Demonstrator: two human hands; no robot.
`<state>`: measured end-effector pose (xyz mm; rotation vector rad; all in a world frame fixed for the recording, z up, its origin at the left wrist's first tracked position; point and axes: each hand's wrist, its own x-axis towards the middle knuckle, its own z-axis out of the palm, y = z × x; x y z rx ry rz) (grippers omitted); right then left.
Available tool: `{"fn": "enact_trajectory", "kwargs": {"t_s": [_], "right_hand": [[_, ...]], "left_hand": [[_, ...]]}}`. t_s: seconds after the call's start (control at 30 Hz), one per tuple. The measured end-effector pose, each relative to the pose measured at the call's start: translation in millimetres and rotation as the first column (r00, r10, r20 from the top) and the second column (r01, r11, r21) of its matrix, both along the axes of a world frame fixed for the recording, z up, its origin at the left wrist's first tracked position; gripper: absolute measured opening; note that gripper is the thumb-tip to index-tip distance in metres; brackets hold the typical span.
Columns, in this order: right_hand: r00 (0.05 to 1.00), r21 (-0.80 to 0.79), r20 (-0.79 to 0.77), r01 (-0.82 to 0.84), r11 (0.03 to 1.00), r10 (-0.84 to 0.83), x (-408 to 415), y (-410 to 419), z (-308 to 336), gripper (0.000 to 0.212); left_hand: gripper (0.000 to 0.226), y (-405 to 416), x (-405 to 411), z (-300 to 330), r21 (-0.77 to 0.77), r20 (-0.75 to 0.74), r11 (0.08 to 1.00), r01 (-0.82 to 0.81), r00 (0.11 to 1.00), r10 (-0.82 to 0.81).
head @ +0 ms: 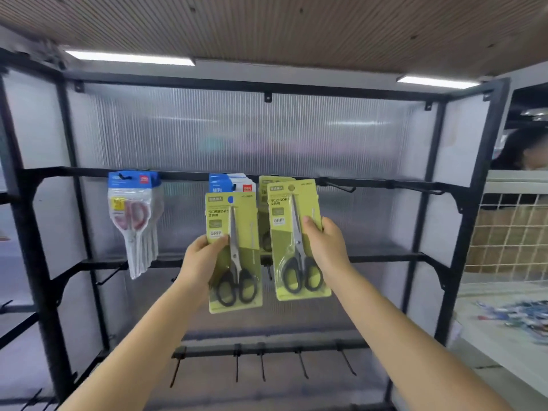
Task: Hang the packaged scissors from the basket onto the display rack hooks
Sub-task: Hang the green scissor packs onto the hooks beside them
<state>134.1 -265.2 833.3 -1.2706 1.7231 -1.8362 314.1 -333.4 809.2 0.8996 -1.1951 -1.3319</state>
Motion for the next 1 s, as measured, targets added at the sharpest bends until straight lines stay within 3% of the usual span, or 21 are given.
{"fn": "enact_trajectory", "kwargs": {"t_s": [0.4,0.73,1.0], "right_hand": [[1.000,0.035,-0.010,-0.005,0.999,0.005,-7.6,-40.3,-2.1,0.028],[0.983,0.123,-0.174,0.074,0.990,-0.052,-24.8,-84.4,-6.4,0.031],[0.957,0.097,-0.263,0.154,0.983,-0.124,-38.7,-111.3,-9.2,0.028]], "left_hand": [[0.014,-16.3,8.9,5.6,0.006,-0.006,0.999,0.034,0.999,-0.034],[0.011,-20.5,-10.8,-10.4,-0.044,0.086,0.993,0.105,0.991,-0.101],[0.009,-29.2,-22.5,-22.9,-0.048,0.173,0.989,0.137,0.977,-0.127]]}}
